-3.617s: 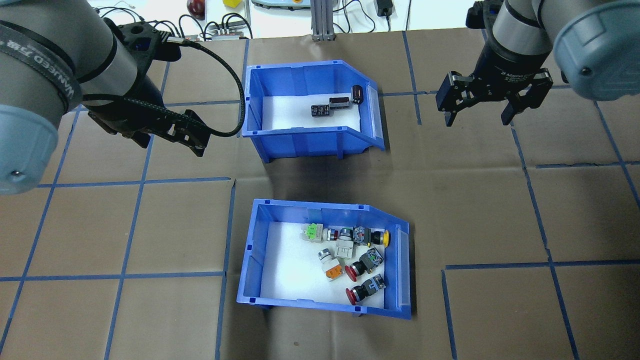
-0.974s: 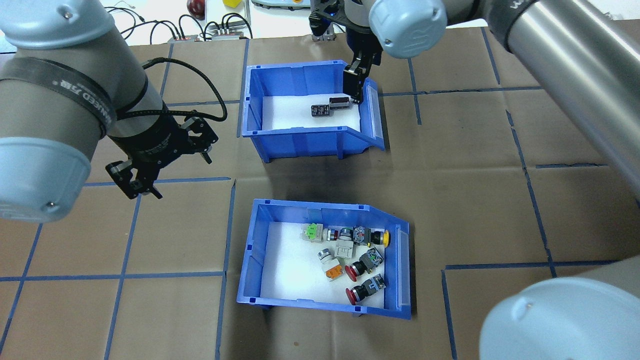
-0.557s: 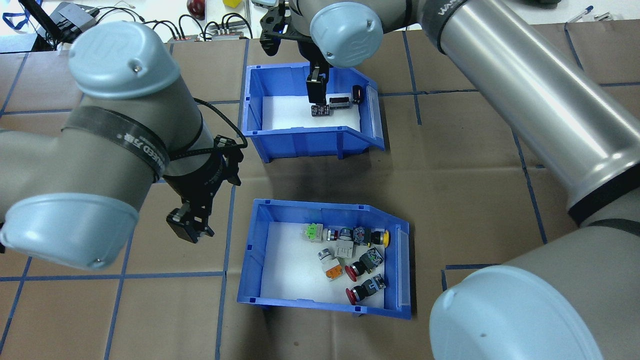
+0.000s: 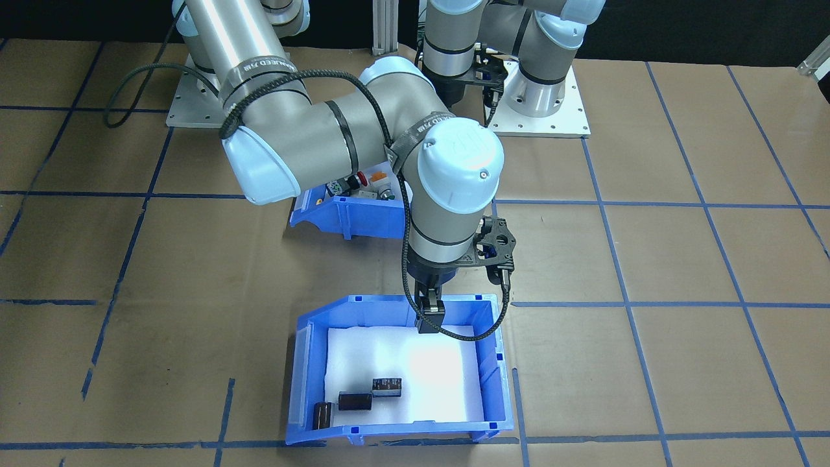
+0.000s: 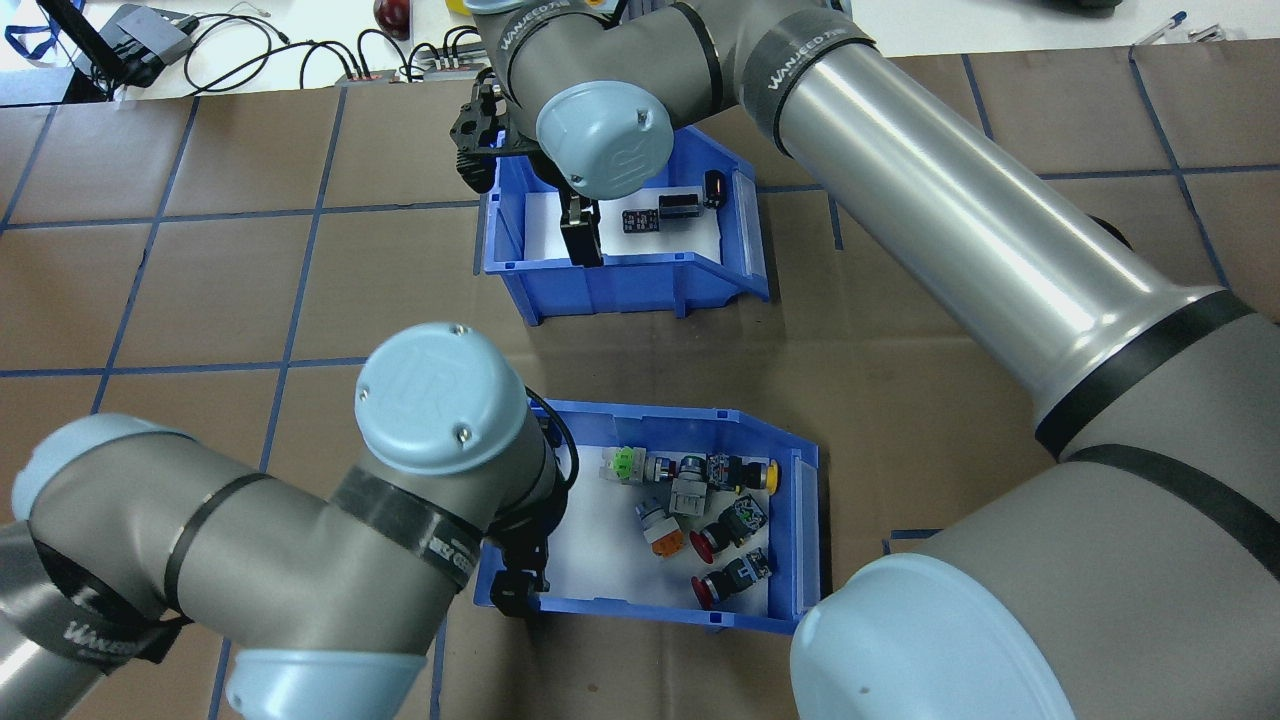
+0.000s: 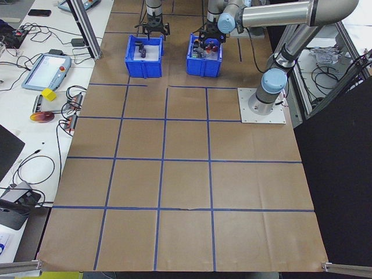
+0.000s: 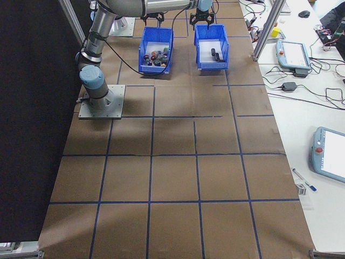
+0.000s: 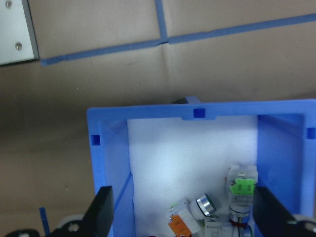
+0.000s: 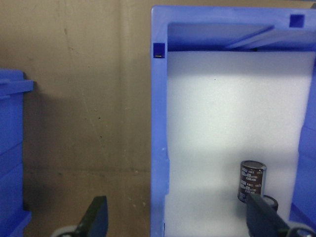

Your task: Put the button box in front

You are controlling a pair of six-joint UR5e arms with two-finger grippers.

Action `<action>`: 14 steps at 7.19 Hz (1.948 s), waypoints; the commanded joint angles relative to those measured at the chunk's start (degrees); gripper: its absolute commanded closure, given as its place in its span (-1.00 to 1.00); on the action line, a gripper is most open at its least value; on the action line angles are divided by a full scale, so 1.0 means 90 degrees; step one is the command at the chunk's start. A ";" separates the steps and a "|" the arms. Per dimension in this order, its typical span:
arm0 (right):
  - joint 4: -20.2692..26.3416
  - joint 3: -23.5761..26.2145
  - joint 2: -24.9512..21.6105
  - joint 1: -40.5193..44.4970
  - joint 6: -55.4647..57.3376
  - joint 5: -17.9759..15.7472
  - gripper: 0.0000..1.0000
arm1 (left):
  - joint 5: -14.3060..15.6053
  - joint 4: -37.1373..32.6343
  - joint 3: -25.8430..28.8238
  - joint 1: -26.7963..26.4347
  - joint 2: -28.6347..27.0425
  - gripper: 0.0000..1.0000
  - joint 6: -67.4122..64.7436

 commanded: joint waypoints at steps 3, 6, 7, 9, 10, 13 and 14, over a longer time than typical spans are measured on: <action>-0.0515 0.0666 0.0120 0.0044 0.0037 0.0009 -0.98 | -0.0116 0.0599 -0.0454 -0.0591 -0.0137 -0.98 -0.0736; -0.0617 0.0766 0.0179 0.0054 0.0077 -0.0050 0.21 | -0.0273 0.0874 -0.0444 -0.0893 -0.0644 -0.85 -0.0688; -0.0617 0.0746 0.0159 0.0054 0.0067 -0.0050 0.48 | -0.0263 0.0962 -0.0473 -0.0943 -0.0675 -0.55 -0.0659; -0.1055 0.0736 0.0121 0.0044 0.0048 -0.0069 0.69 | -0.0263 0.1107 -0.0745 -0.0953 -0.0636 0.45 -0.0766; -0.1056 0.0697 0.0043 0.0034 0.0028 -0.0079 0.72 | -0.0282 0.1708 -0.0989 -0.0953 -0.0597 0.89 -0.0737; -0.1125 0.0784 -0.0454 -0.0422 -0.0408 -0.0420 0.84 | -0.0391 0.2534 -0.0962 -0.0856 -0.0363 1.00 -0.0290; -0.1057 0.0804 -0.0659 -0.0831 -0.0750 -0.0431 0.84 | -0.0109 0.2419 -0.0749 -0.0778 -0.0179 1.00 0.0032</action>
